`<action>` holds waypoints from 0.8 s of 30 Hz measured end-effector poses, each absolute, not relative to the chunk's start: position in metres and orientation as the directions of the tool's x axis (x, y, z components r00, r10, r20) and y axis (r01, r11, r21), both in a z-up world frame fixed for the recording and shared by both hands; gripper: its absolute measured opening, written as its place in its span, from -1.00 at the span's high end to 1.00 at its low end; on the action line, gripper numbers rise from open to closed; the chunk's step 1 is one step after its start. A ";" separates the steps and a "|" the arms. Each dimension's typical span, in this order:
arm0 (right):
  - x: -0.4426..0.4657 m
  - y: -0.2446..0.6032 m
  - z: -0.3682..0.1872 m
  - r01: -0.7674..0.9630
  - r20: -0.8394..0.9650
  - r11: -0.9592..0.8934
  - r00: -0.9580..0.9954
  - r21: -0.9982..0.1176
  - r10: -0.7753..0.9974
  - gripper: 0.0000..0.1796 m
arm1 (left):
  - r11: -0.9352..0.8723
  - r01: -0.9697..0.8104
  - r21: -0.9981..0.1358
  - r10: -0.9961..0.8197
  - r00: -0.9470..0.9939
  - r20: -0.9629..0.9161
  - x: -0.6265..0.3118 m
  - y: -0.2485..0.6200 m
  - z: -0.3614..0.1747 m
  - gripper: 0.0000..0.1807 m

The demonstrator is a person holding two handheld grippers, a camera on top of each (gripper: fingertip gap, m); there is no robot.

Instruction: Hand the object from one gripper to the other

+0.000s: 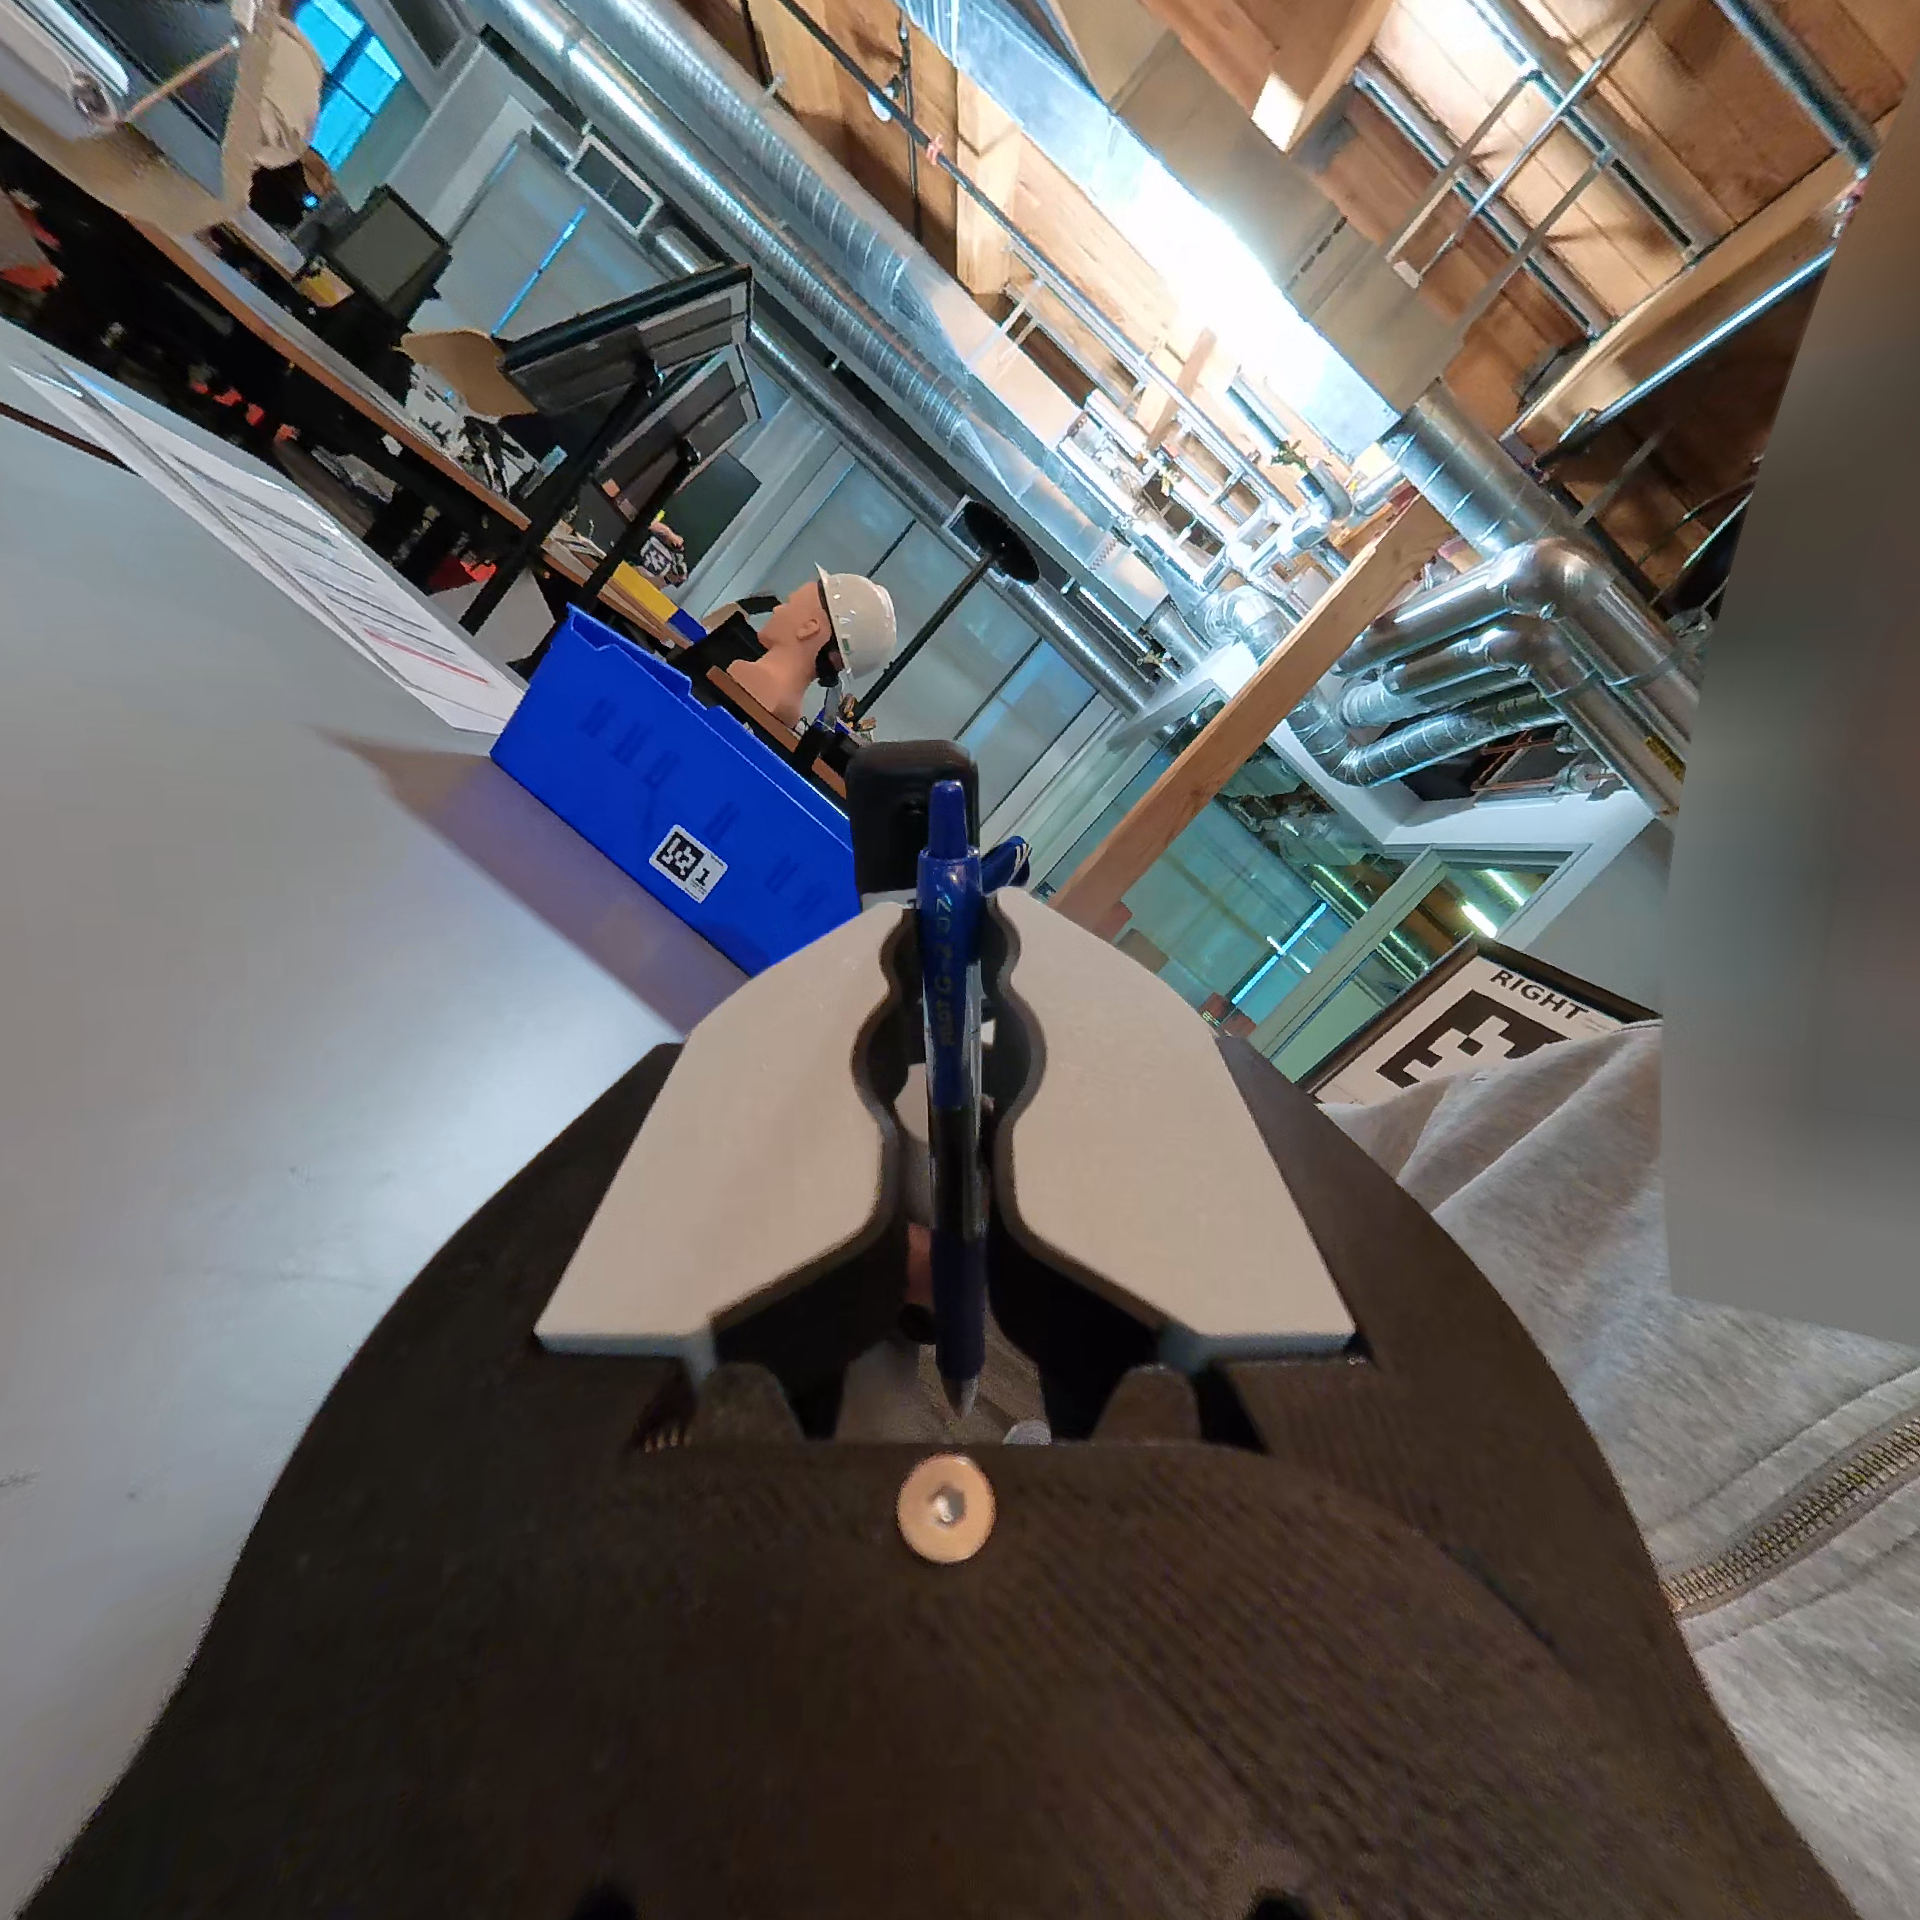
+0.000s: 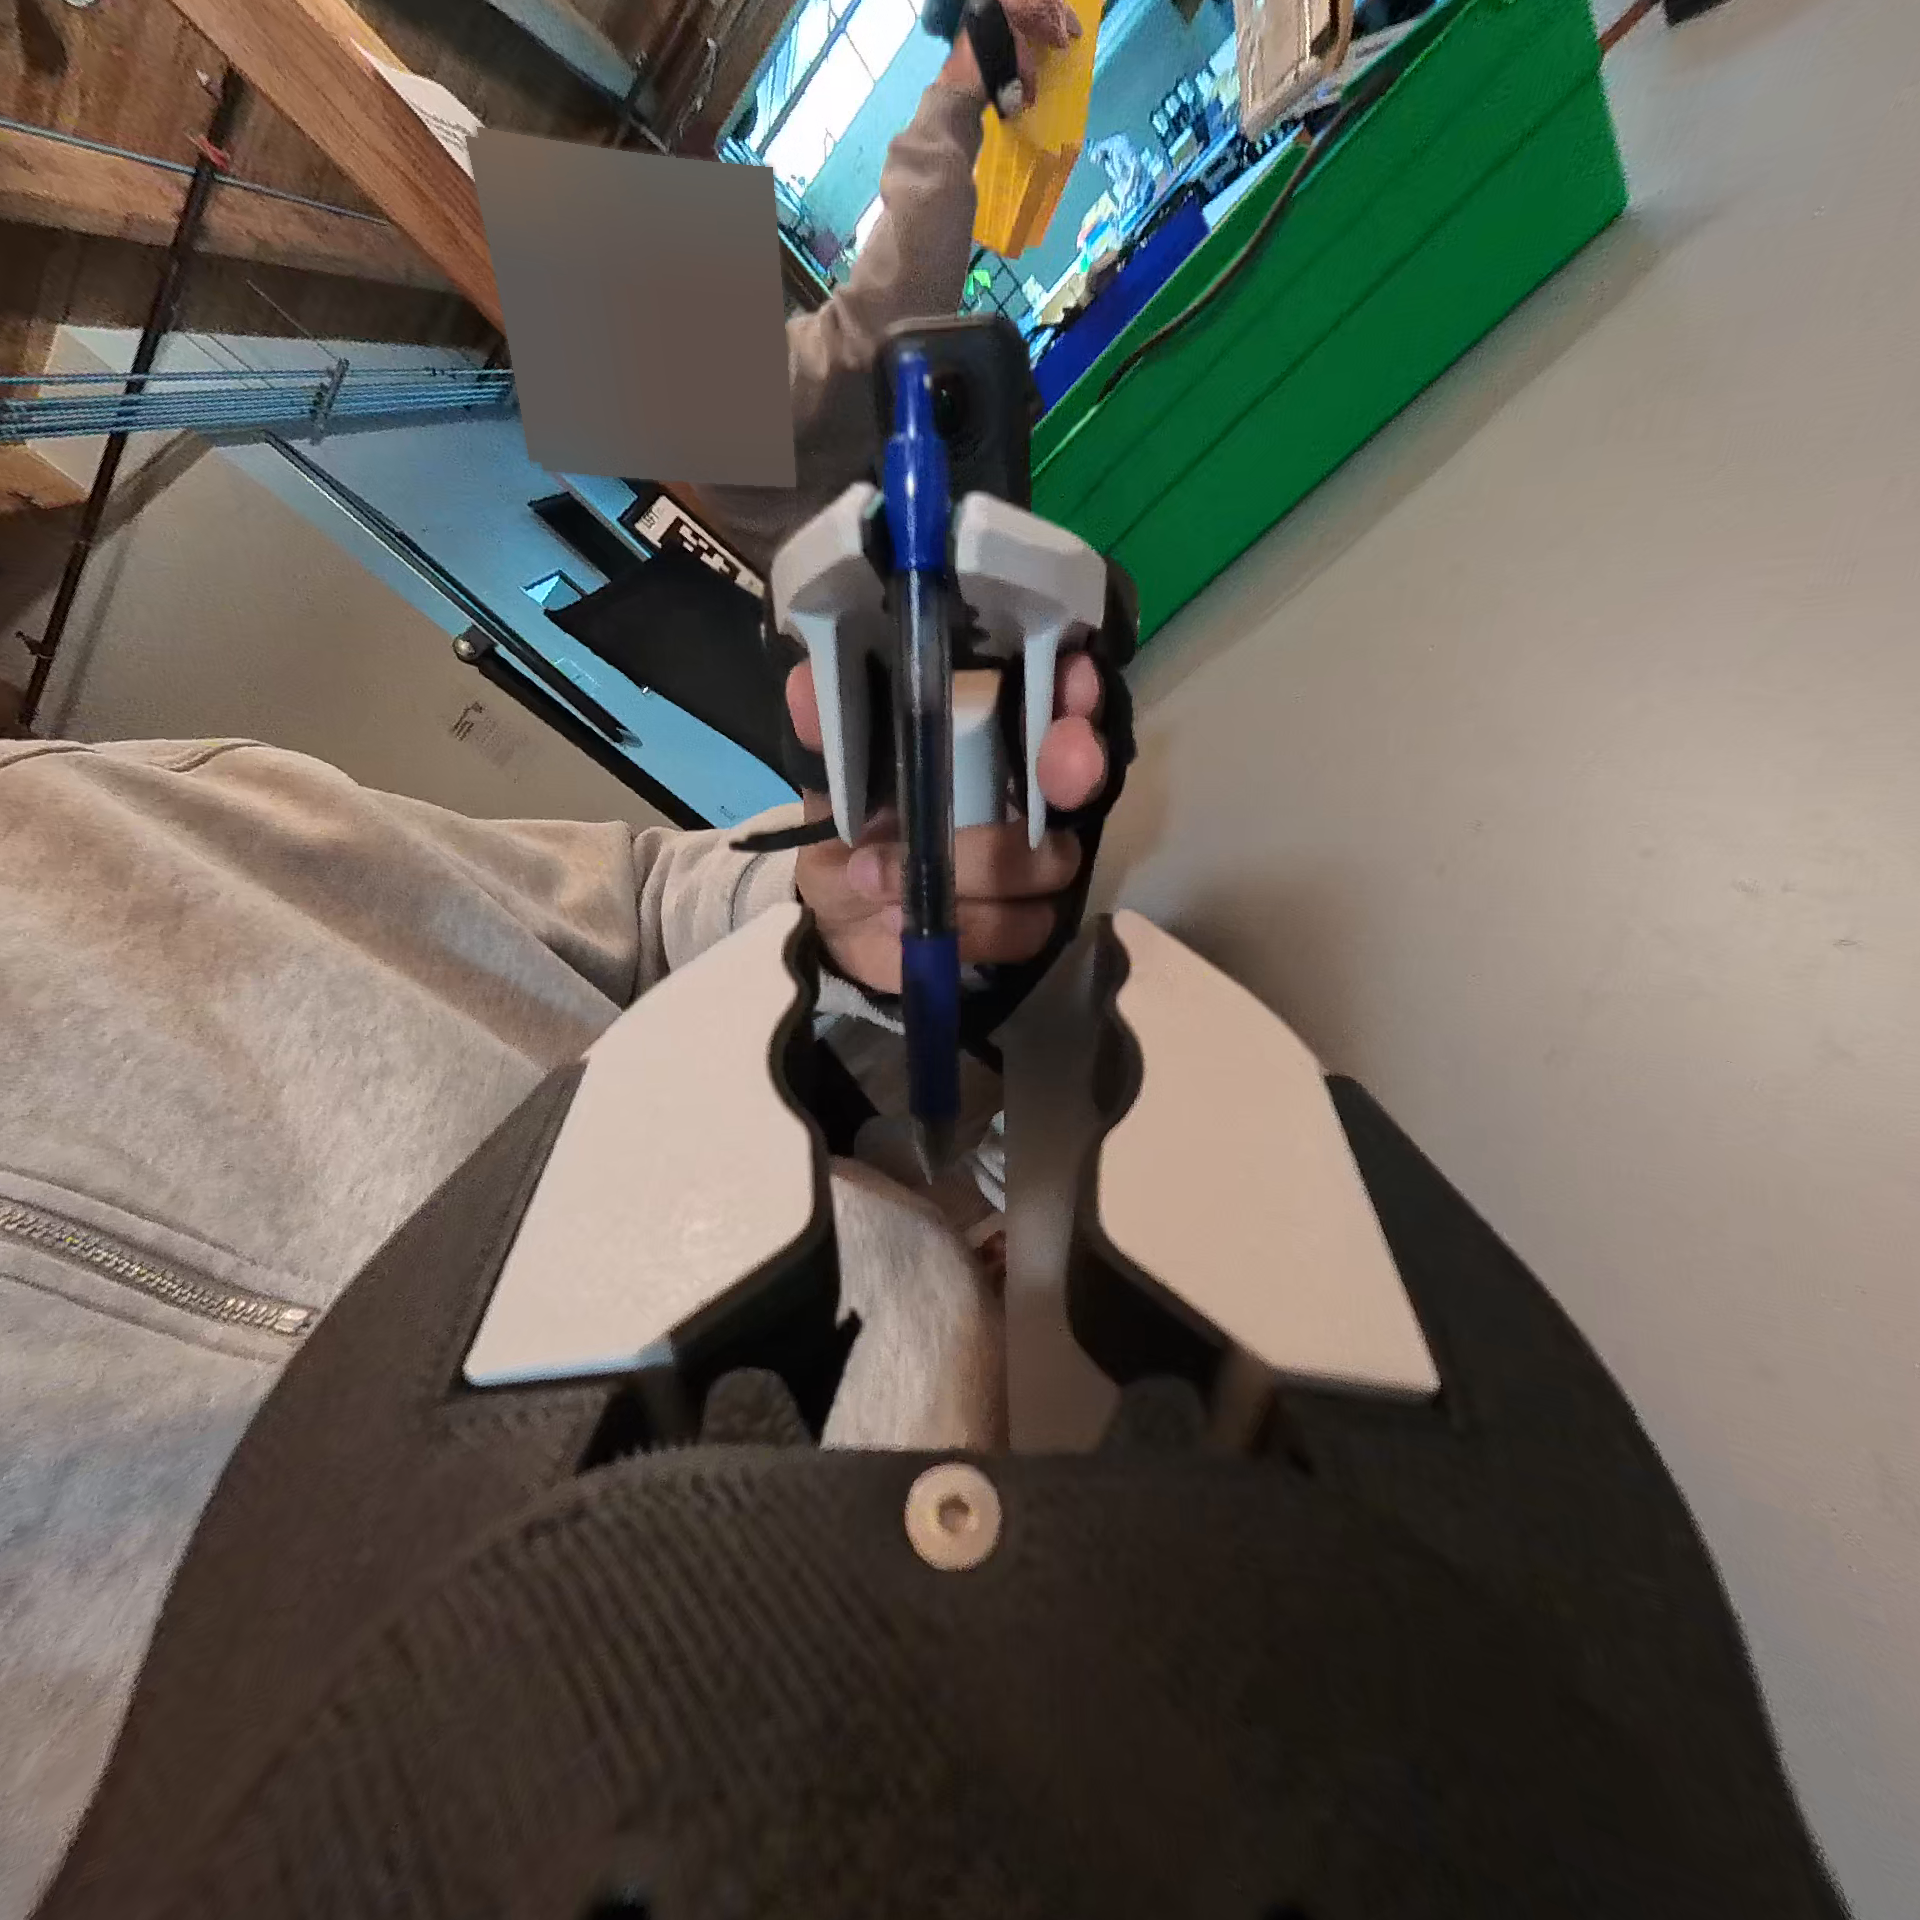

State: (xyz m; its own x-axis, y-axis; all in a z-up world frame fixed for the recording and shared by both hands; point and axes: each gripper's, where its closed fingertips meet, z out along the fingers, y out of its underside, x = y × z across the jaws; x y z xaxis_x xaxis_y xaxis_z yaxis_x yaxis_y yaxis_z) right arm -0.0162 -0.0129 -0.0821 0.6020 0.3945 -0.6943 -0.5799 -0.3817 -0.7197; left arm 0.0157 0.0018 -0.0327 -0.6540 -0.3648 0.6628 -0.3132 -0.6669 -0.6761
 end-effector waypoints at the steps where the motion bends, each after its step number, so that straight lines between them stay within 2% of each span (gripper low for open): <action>1: -0.017 -0.013 -0.081 -0.577 -0.688 -0.375 0.606 -0.726 0.400 0.43 | -0.665 -0.319 -0.676 -0.362 -0.653 0.665 0.016 0.000 -0.034 0.88; 9: -0.032 -0.012 -0.087 -0.498 -0.640 -0.405 0.646 -0.767 0.416 0.57 | -0.649 -0.353 -0.674 -0.349 -0.649 0.676 0.016 -0.009 -0.039 0.88; 14: -0.036 -0.015 -0.092 -0.454 -0.628 -0.444 0.650 -0.772 0.428 0.86 | -0.635 -0.378 -0.674 -0.335 -0.651 0.681 0.016 -0.017 -0.042 0.87; 16: -0.035 -0.015 -0.092 -0.453 -0.629 -0.447 0.650 -0.771 0.427 0.87 | -0.636 -0.382 -0.670 -0.330 -0.651 0.684 0.016 -0.017 -0.042 0.88; 24: -0.030 -0.016 -0.088 -0.475 -0.635 -0.427 0.645 -0.769 0.425 0.87 | -0.663 -0.430 -0.613 -0.271 -0.625 0.732 0.019 -0.019 -0.045 0.54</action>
State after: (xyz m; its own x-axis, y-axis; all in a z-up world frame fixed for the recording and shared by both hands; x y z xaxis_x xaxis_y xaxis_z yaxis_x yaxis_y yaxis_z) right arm -0.0303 -0.0158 -0.0879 0.6449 0.4252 -0.6351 -0.4755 -0.4274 -0.7689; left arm 0.0195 -0.0195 -0.0447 -0.6253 -0.2709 0.7318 -0.4299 -0.6630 -0.6128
